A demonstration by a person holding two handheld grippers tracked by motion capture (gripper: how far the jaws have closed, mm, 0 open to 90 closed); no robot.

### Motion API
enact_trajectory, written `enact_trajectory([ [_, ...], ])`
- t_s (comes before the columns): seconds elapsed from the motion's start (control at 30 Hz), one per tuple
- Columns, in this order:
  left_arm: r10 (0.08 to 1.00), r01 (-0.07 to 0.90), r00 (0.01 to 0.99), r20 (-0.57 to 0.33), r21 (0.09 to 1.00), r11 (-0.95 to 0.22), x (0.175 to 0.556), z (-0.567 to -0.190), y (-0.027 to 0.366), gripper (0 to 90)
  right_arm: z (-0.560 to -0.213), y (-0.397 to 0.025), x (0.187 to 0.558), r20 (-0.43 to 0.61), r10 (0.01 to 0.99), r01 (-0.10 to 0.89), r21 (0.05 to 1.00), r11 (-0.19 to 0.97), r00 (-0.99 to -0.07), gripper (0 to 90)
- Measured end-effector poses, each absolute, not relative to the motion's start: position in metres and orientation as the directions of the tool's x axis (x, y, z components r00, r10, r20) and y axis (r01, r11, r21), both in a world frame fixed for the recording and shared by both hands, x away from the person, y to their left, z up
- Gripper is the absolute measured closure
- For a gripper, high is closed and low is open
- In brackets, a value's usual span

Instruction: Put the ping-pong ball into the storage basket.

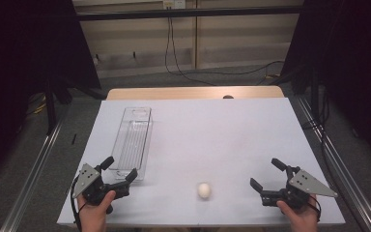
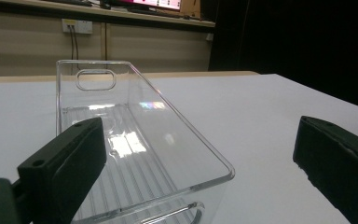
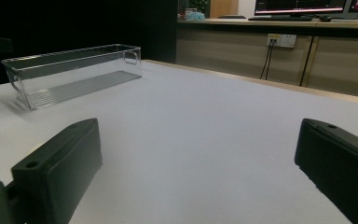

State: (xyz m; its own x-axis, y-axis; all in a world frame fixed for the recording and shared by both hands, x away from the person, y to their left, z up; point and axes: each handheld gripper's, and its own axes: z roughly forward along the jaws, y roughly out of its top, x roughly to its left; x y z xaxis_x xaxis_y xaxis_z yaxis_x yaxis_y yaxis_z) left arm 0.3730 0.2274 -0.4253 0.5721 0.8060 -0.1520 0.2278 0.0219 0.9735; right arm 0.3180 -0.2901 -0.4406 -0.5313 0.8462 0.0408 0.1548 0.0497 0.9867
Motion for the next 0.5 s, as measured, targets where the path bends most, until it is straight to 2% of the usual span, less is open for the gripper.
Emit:
enact_trajectory([
  [0.5,0.804,0.24,0.577,-0.141,0.971,-0.002,0.3738,-0.4221,0.2231,2.6,-0.4403,-0.2889,0.3183,0.033,0.844,0.156,0.986,0.06,-0.535,0.6],
])
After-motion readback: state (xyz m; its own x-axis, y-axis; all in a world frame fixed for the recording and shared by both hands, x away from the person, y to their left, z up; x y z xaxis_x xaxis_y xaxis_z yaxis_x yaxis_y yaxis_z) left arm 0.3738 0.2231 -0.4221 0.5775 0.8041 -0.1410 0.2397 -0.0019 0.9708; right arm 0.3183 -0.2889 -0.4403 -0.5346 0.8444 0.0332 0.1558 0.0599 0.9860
